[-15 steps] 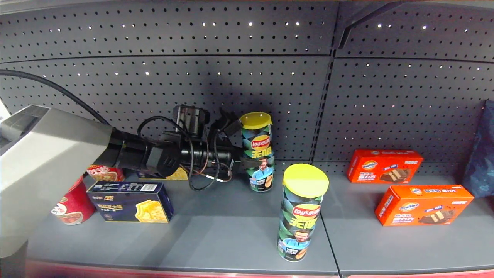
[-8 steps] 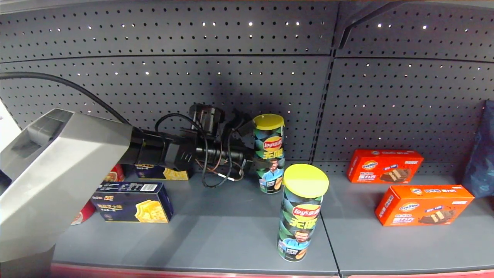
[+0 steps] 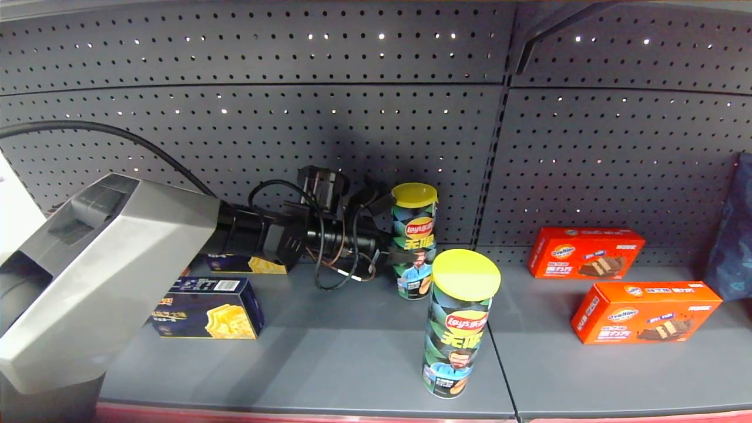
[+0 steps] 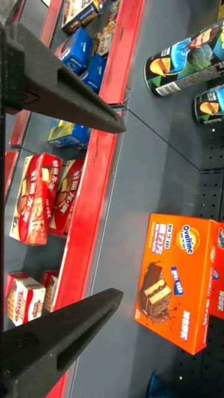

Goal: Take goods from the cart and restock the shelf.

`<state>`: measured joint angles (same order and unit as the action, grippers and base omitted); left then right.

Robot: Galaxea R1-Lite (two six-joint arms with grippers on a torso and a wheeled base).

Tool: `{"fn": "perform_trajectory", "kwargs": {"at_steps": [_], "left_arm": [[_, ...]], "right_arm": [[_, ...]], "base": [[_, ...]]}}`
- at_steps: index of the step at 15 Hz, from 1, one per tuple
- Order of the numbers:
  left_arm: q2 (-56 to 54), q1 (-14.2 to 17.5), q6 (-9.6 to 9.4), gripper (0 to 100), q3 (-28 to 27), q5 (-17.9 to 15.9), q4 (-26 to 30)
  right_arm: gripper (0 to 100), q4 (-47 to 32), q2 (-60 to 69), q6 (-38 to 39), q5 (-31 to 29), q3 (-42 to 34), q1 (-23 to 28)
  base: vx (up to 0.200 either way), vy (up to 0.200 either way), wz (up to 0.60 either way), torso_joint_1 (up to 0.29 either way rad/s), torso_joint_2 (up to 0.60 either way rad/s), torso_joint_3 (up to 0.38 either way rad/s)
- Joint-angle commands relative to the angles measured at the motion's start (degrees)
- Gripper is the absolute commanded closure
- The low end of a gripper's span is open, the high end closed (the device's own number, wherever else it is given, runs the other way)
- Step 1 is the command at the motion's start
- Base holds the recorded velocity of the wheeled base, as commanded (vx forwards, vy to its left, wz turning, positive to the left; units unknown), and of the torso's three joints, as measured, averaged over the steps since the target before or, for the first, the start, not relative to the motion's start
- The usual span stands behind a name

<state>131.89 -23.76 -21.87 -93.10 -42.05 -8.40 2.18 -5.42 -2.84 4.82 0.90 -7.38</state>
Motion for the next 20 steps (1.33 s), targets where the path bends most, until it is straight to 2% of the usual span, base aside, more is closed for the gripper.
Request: {"fn": "perform_trajectory", "kwargs": {"at_steps": [1, 5, 7, 8, 9, 12, 14, 15, 17, 18, 19, 20], "left_arm": [[0.2, -0.1, -0.01, 0, 0.0, 0.1, 0.0], [0.0, -0.3, -0.10, 0, 0.1, 1.4, 0.0], [-0.5, -0.1, -2.21, 0, 1.0, 1.7, 0.0], [-2.0, 0.5, -3.97, 0, 2.0, 2.7, 0.0], [-3.6, 1.0, -4.59, 0, 3.7, 3.3, 0.0], [-10.2, 2.2, -4.59, 0, 11.0, 4.0, -0.7], [-15.4, 3.0, -4.67, 0, 16.1, 6.4, -1.0], [-19.4, 3.3, -4.32, 0, 20.6, 10.0, -1.2], [-23.1, 2.7, -3.44, 0, 25.7, 15.9, -1.8], [-24.7, 1.2, -0.37, 0, 30.2, 21.9, -5.5], [-25.1, -2.2, 5.43, 0, 34.5, 29.9, -13.0], [-24.8, -5.1, 10.36, 0, 36.0, 36.9, -18.9]], "right_arm": [[0, 0.0, -0.1, 0.0, 0.0, 0.0, 0.0], [0, 0.0, -0.1, 0.0, 0.0, 0.0, 0.0], [0, 0.0, -0.1, -0.1, 0.0, 0.0, 0.0], [0, 0.0, -0.1, -0.1, 0.0, 0.0, 0.0], [0, 0.0, -0.1, -0.1, 0.0, 0.0, 0.0], [0, 0.0, -0.1, -0.1, 0.0, 0.0, 0.0], [0, 0.0, -0.1, -0.1, 0.0, 0.0, 0.0], [0, -0.1, -0.1, -0.1, 0.0, 0.0, 0.0], [0, -0.1, -0.1, -0.1, 0.0, 0.0, 0.0], [0, -0.1, -0.1, 0.0, 0.0, 0.0, 0.0], [0, -0.1, -0.1, -0.1, 0.0, 0.1, 0.0], [0, -0.1, -0.1, -0.1, 0.0, 0.0, 0.0]], "base": [[0.000, 0.000, 0.00, 0.000, 0.00, 0.000], [0.000, 0.000, 0.00, 0.000, 0.00, 0.000], [0.000, 0.000, 0.00, 0.000, 0.00, 0.000], [0.000, 0.000, 0.00, 0.000, 0.00, 0.000], [0.000, 0.000, 0.00, 0.000, 0.00, 0.000], [0.000, 0.000, 0.00, 0.000, 0.00, 0.000], [0.000, 0.000, 0.00, 0.000, 0.00, 0.000], [0.000, 0.000, 0.00, 0.000, 0.00, 0.000], [0.000, 0.000, 0.00, 0.000, 0.00, 0.000], [0.000, 0.000, 0.00, 0.000, 0.00, 0.000], [0.000, 0.000, 0.00, 0.000, 0.00, 0.000], [0.000, 0.000, 0.00, 0.000, 0.00, 0.000]]}}
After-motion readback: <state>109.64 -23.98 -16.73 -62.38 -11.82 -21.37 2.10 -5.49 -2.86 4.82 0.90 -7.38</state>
